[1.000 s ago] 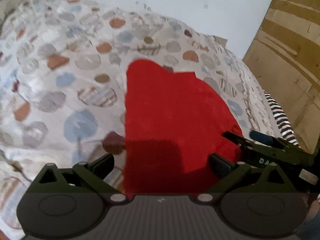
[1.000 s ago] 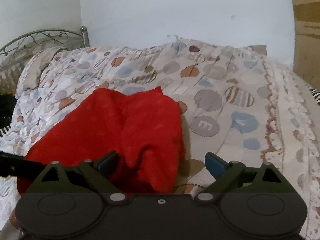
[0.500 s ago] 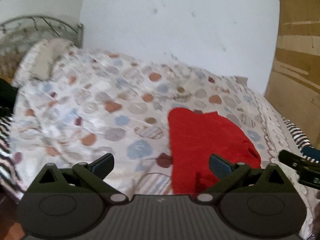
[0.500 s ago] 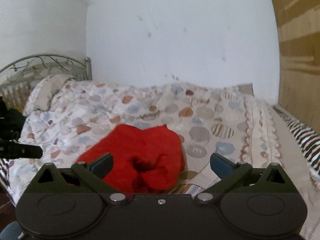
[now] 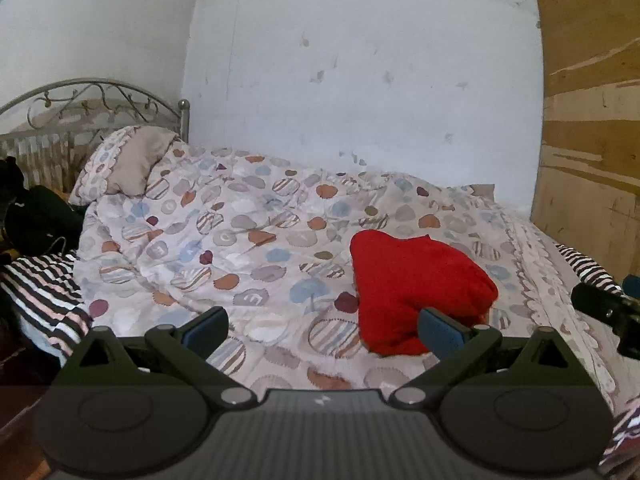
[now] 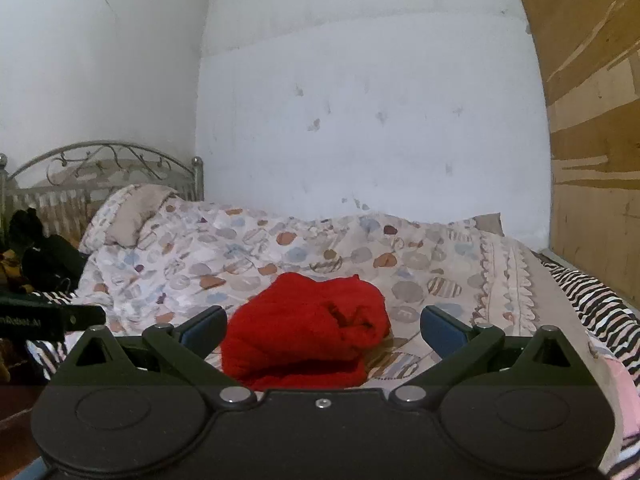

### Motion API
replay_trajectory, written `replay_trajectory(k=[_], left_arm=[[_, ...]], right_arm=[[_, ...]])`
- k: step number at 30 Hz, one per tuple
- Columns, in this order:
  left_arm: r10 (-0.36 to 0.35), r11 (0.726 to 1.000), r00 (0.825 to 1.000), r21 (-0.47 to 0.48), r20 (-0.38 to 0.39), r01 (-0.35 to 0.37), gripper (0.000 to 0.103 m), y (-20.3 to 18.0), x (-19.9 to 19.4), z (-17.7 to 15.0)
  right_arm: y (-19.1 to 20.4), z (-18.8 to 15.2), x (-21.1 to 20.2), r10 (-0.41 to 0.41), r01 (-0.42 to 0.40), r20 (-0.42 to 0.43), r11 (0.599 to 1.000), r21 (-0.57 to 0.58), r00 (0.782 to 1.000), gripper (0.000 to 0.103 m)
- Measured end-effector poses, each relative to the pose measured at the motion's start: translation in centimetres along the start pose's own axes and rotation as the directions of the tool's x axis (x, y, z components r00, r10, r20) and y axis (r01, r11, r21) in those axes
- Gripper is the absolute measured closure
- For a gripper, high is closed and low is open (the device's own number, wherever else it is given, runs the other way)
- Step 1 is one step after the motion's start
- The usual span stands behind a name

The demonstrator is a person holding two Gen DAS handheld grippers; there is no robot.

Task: Fold small clothes

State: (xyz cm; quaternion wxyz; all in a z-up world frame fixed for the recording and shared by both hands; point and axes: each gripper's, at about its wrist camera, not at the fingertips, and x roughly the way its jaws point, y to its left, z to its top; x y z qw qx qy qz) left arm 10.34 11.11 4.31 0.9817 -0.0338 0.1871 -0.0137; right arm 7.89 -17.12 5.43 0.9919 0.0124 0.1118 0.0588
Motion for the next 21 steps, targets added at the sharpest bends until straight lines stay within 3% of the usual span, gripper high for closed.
replay_trajectory(k=[10,17,21], left_arm=[[0.04,0.998,0.999,-0.057,0.012,-0.039,0.001,0.9,-4.2,-3.6],[0.031,0.999,0.999,-0.016,0.02,-0.03,0.0,0.3,-5.8,-5.2],[0.023,1.0,0.999,-0.002,0.033,-0.022,0.001,-0.2,-6.2,-5.4]], right_arm=[[1.1,-1.8,-5.6,0.054,-0.053,0.026,0.998,-0.037,0.998,0.0],[1.0,-2.6,-7.6,0.042,-0.042,0.046,0.999,0.002,0.998,0.0],[0.3,-3.0,-7.8,0.035,-0.036,0.016,0.998,0.051,0.999,0.0]])
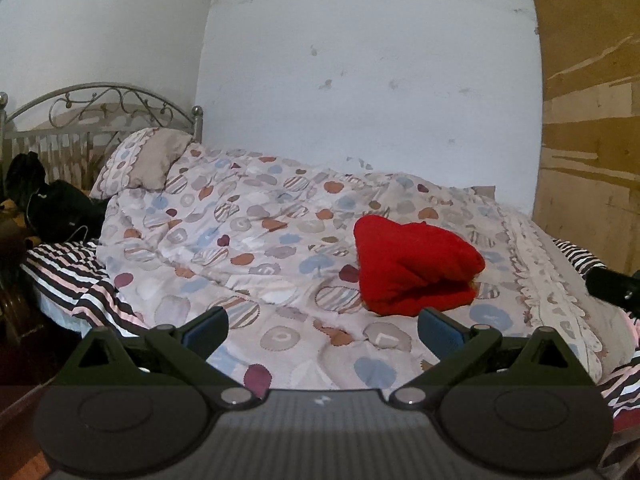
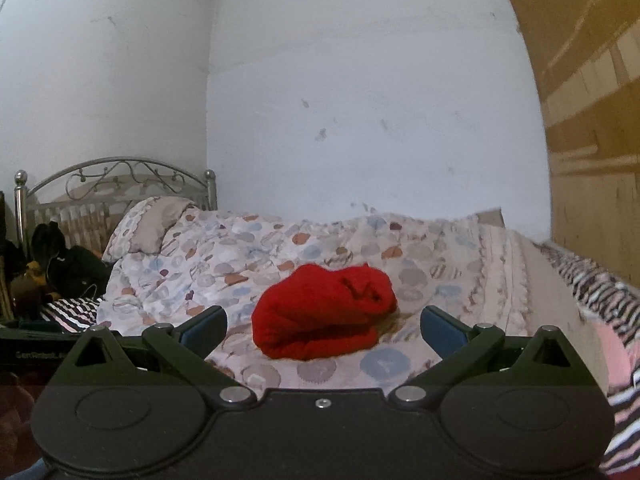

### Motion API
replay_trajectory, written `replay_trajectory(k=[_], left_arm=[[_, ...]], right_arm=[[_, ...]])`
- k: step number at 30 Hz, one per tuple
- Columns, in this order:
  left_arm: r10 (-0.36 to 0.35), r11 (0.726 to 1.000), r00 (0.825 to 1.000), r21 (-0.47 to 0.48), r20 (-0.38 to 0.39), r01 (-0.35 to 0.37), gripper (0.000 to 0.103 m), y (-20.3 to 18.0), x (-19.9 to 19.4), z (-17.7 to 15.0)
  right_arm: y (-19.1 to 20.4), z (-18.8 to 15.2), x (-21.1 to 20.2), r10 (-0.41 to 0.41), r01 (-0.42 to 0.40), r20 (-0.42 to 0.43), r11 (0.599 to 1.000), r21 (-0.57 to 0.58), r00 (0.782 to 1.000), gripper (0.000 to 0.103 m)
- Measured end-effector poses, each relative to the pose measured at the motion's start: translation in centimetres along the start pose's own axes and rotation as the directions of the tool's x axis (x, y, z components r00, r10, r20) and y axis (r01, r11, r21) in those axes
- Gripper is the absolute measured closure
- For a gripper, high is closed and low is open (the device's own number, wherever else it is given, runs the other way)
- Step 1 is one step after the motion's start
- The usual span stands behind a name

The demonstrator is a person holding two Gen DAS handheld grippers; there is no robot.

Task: Fold small clothes

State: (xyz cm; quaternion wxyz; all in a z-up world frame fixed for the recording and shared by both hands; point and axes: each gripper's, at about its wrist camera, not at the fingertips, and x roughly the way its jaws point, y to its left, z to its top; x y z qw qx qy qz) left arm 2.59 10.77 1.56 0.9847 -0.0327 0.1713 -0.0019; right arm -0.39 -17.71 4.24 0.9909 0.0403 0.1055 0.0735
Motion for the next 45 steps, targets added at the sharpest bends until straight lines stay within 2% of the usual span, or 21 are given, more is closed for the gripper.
replay_trajectory(k=[18,45], left_arm=[[-0.001,1.0,1.0,-0.008,-0.004,0.001,0.001,-0.27,-0.33,-0.17],[0.007,1.0,1.0,-0.01,-0.004,-0.007,0.001,0.11,-0.55,-0.18]], right_arm=[[-0.05,-0.67,0.4,0.006,-0.005,-0.061,1.0,0.016,0.998,0.0],[-0.1,-0.72,0.5,0.005,-0.005,-0.068,1.0,0.013,0.998,0.0]])
